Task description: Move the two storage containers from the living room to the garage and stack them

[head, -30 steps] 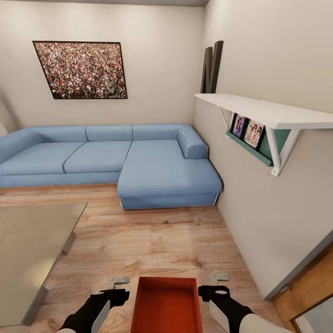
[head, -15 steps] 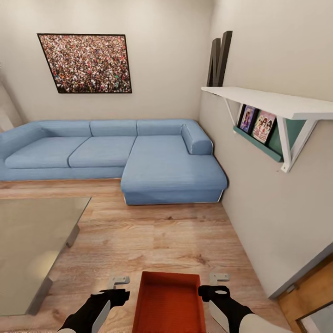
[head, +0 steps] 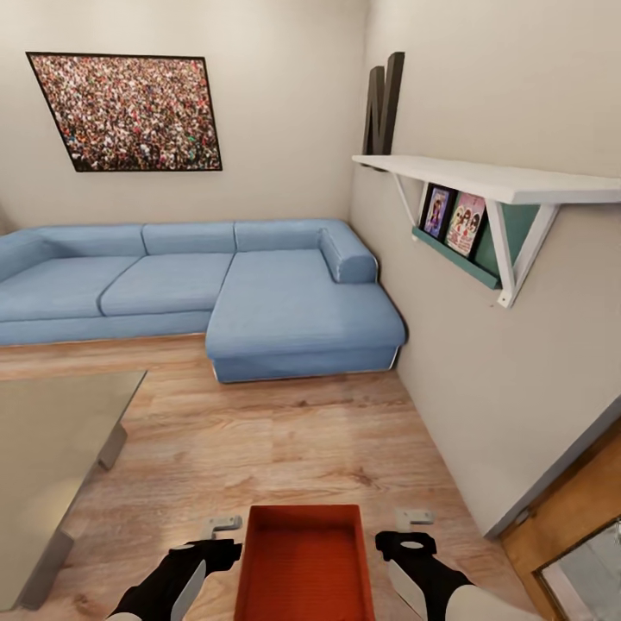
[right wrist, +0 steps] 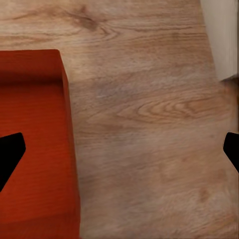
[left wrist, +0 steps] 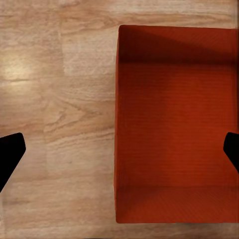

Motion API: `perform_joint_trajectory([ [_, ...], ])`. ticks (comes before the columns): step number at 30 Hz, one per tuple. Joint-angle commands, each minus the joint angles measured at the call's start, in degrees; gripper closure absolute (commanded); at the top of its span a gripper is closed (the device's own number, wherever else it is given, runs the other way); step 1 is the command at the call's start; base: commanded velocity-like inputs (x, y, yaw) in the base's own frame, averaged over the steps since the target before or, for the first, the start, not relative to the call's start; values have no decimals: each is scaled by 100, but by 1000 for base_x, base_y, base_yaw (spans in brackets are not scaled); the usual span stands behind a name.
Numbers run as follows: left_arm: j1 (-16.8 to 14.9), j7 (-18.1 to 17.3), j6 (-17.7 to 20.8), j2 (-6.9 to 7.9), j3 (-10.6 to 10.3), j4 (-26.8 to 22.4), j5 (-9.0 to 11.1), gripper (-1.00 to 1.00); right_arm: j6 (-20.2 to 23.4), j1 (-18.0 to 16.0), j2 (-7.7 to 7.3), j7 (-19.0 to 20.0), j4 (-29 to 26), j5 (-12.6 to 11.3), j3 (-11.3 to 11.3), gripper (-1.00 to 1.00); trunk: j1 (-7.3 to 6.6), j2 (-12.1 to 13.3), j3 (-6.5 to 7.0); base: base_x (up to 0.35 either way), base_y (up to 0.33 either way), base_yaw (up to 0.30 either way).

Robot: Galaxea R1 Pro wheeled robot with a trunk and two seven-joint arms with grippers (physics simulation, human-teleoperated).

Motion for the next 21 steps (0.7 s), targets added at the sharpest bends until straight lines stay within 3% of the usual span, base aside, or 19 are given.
perform_joint_trajectory([
  [1, 1, 14, 35, 2, -2, -14, 26, -100, 34, -4, -1, -36, -9, -23, 48, -100, 22, -44, -24, 0, 0, -112],
  [6, 1, 14, 35, 5, -3, -14, 26, -100, 40, -4, -4, -8, -14, -12, 53, -100, 132, -245, -119, 0, 0, -17],
  [21, -1, -2, 36, -3, 5, -14, 24, -100, 70, -4, -54, 544, -21, -2, 57, -100, 462, -846, -501, 0, 0, 129],
])
